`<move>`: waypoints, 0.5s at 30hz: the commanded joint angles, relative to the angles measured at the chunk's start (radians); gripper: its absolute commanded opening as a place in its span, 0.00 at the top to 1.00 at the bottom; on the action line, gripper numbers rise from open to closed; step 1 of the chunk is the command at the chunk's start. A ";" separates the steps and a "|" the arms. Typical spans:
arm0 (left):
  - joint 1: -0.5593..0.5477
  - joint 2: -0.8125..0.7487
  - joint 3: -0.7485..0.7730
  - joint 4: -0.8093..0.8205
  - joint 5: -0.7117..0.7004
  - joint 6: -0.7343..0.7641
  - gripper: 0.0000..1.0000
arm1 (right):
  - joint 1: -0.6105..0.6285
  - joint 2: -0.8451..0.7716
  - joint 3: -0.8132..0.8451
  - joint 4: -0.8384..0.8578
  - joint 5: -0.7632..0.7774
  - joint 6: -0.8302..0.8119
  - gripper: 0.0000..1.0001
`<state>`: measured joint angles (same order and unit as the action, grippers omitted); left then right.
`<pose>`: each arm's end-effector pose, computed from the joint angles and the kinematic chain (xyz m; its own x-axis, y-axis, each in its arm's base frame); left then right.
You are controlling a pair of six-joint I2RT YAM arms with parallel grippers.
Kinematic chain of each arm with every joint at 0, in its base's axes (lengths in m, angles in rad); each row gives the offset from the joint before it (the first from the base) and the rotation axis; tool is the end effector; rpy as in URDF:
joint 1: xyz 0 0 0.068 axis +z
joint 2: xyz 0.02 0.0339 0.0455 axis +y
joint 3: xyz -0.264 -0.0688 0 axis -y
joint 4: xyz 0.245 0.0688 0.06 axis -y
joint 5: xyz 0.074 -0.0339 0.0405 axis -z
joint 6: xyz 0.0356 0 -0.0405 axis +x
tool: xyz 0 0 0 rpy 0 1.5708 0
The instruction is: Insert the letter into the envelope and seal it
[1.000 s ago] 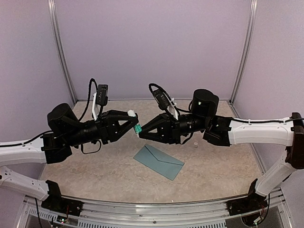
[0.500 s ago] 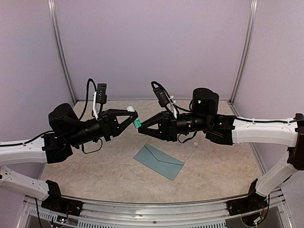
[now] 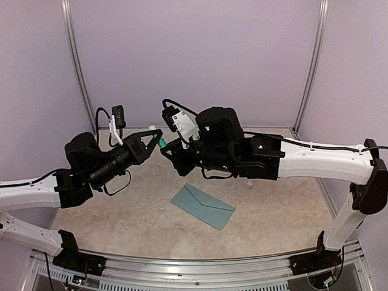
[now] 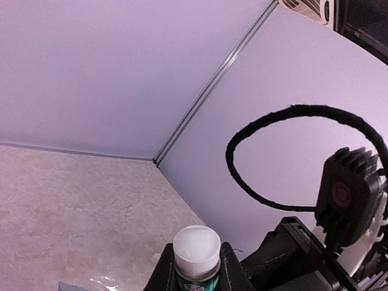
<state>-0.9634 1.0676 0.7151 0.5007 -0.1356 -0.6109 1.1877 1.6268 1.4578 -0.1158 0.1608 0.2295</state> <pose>0.1474 -0.2037 0.3326 -0.3539 -0.4867 -0.7987 0.6523 0.4836 -0.5837 0.1515 0.3606 0.3644 -0.2975 -0.1374 -0.9448 -0.8117 0.5574 0.1745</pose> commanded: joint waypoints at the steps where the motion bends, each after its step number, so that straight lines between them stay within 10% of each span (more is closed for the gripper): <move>1: -0.021 0.006 -0.028 -0.015 -0.007 -0.103 1.00 | 0.018 0.150 0.138 -0.164 0.454 -0.046 0.94; 8: -0.011 0.014 -0.040 -0.001 -0.009 -0.151 1.00 | 0.018 0.156 0.159 -0.122 0.383 -0.012 0.88; 15: 0.027 -0.016 -0.037 0.001 0.055 -0.119 1.00 | -0.077 -0.084 -0.117 0.108 -0.130 0.024 0.45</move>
<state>-0.9451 1.0901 0.6716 0.4625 -0.1776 -0.7361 1.1973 1.6833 1.4647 -0.1635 0.3046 0.2214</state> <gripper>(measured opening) 0.154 0.454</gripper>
